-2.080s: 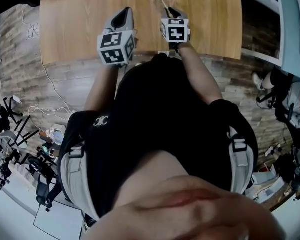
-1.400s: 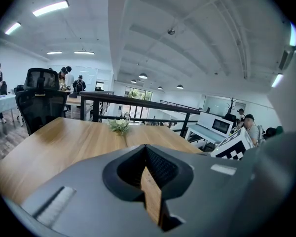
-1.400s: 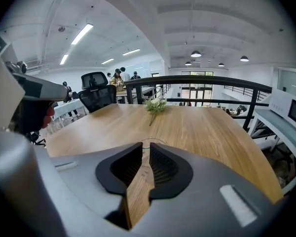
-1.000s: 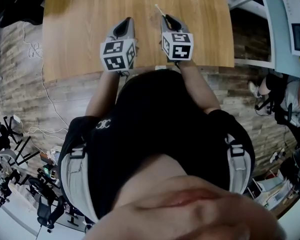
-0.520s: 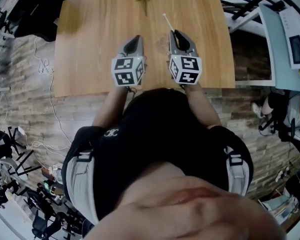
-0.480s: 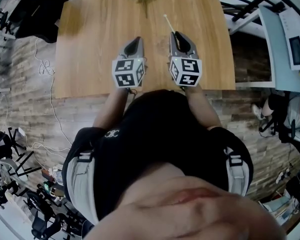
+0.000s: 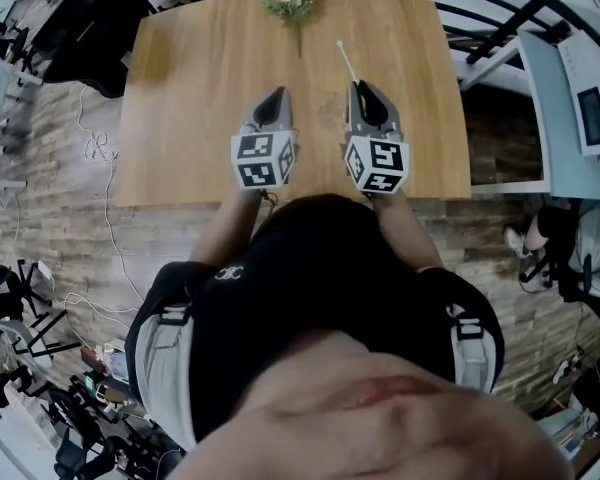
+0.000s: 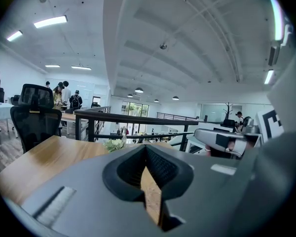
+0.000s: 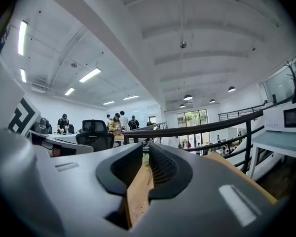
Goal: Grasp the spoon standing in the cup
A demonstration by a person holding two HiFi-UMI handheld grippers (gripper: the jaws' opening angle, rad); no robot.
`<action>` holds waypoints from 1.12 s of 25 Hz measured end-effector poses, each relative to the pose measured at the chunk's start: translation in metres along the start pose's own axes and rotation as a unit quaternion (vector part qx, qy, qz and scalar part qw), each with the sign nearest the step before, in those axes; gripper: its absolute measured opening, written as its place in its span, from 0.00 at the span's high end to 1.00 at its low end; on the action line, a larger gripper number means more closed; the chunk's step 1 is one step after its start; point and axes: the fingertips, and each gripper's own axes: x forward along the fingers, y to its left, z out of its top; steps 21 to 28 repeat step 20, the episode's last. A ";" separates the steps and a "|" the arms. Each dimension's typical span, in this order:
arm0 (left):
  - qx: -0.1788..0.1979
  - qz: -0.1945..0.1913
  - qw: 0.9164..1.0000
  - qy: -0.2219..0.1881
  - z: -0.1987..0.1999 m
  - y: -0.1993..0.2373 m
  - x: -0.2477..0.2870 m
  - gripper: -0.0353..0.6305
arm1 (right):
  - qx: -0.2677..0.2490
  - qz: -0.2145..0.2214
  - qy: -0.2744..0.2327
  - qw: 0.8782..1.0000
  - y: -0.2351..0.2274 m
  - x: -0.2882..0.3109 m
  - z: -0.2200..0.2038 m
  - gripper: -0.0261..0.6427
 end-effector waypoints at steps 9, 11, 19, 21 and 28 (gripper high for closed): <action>0.011 -0.003 1.000 -0.004 0.003 -0.007 -0.002 0.93 | 0.002 -0.002 -0.002 1.000 -0.002 -0.007 0.003 0.90; 0.012 -0.004 1.000 -0.002 0.002 -0.009 -0.002 0.93 | 0.004 -0.002 -0.001 1.000 -0.003 -0.008 0.002 0.90; 0.018 -0.005 1.000 -0.001 -0.006 -0.019 -0.002 0.93 | 0.004 0.002 -0.003 1.000 -0.007 -0.016 -0.004 0.90; 0.019 -0.005 1.000 -0.002 -0.007 -0.020 -0.002 0.93 | 0.005 0.001 -0.003 1.000 -0.008 -0.017 -0.004 0.90; 0.019 -0.005 1.000 -0.002 -0.007 -0.020 -0.002 0.93 | 0.005 0.001 -0.003 1.000 -0.008 -0.017 -0.004 0.90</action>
